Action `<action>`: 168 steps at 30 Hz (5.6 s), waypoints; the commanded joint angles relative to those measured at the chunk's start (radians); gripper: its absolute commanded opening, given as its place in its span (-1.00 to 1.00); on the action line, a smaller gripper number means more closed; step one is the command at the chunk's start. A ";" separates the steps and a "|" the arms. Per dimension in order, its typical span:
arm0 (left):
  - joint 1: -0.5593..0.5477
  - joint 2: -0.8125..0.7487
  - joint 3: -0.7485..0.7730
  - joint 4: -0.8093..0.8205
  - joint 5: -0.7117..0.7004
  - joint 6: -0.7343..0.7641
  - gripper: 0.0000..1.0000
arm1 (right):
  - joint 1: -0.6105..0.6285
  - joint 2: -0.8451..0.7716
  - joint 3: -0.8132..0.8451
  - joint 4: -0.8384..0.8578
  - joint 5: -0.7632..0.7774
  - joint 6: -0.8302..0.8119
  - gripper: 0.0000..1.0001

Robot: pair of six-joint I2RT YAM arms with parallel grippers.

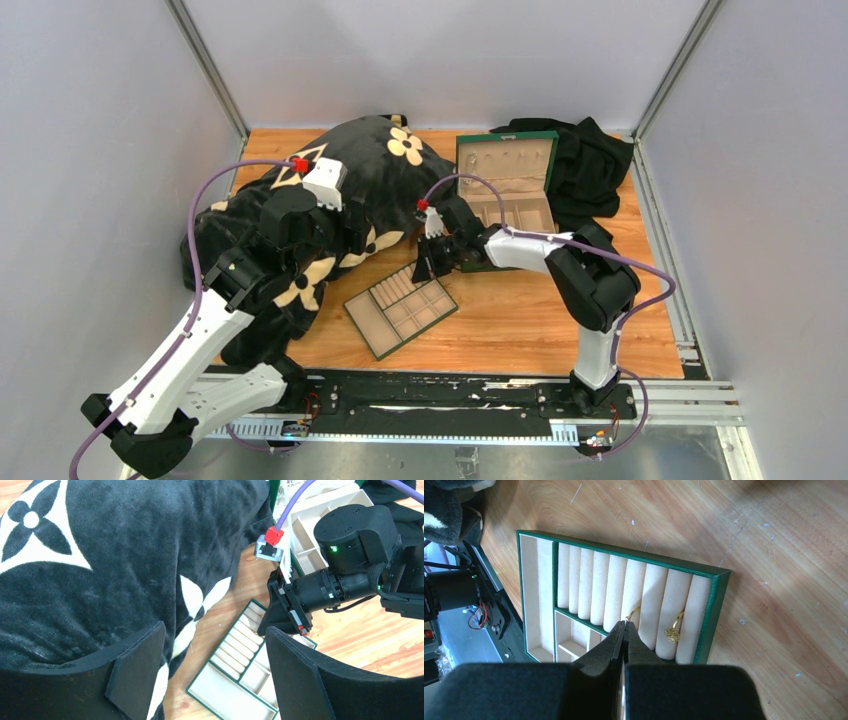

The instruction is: Organize the mixed jewelry

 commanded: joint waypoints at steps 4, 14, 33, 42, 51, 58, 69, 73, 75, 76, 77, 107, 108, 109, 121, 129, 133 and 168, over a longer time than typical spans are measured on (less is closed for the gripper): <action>0.004 -0.007 0.001 0.011 0.004 -0.005 0.56 | 0.021 -0.029 0.010 -0.026 0.039 -0.043 -1.00; 0.005 -0.004 -0.002 0.015 0.006 -0.005 0.56 | 0.032 -0.049 0.015 -0.025 0.054 -0.060 -1.00; 0.005 -0.008 -0.005 0.014 0.002 -0.003 0.56 | 0.042 0.004 -0.011 -0.043 0.077 -0.063 -1.00; 0.004 -0.016 -0.010 0.011 0.001 -0.006 0.56 | 0.043 0.015 -0.002 -0.054 0.087 -0.073 -1.00; 0.004 -0.026 -0.014 0.011 0.002 -0.009 0.55 | 0.045 0.025 0.007 -0.074 0.093 -0.078 -1.00; 0.005 -0.030 -0.020 0.014 -0.001 -0.017 0.55 | 0.047 0.005 0.032 -0.092 0.092 -0.068 -1.00; 0.005 -0.041 -0.019 0.009 0.008 -0.022 0.55 | 0.047 -0.001 0.039 -0.130 0.152 -0.076 -1.00; 0.005 -0.044 -0.019 0.009 0.008 -0.026 0.55 | 0.051 0.013 0.037 -0.143 0.168 -0.086 -1.00; 0.005 -0.045 -0.019 0.007 0.010 -0.026 0.55 | 0.052 0.019 0.037 -0.146 0.168 -0.086 -1.00; 0.005 -0.045 -0.019 0.008 0.010 -0.026 0.55 | 0.054 0.019 0.035 -0.146 0.167 -0.087 -1.00; 0.005 -0.046 -0.019 0.008 0.010 -0.026 0.55 | 0.054 0.018 0.034 -0.144 0.168 -0.086 -1.00; 0.004 -0.056 -0.026 0.006 0.015 -0.037 0.55 | 0.097 0.018 0.024 -0.158 0.222 -0.094 -1.00; 0.005 -0.056 -0.026 0.006 0.016 -0.038 0.55 | 0.097 0.018 0.022 -0.156 0.224 -0.091 -1.00; 0.005 -0.056 -0.026 0.005 0.015 -0.039 0.55 | 0.097 0.017 0.019 -0.155 0.230 -0.087 -1.00; 0.005 -0.054 -0.027 0.012 0.015 -0.035 0.55 | 0.097 -0.012 0.003 -0.148 0.280 -0.079 -1.00; 0.005 -0.052 -0.025 0.015 0.015 -0.035 0.55 | 0.097 -0.034 -0.009 -0.147 0.317 -0.086 -1.00; 0.005 -0.050 -0.026 0.016 0.016 -0.035 0.55 | 0.097 -0.016 0.000 -0.153 0.299 -0.088 -1.00; 0.005 -0.035 -0.019 0.029 0.030 -0.032 0.55 | 0.097 -0.116 0.072 -0.226 0.324 -0.117 -0.62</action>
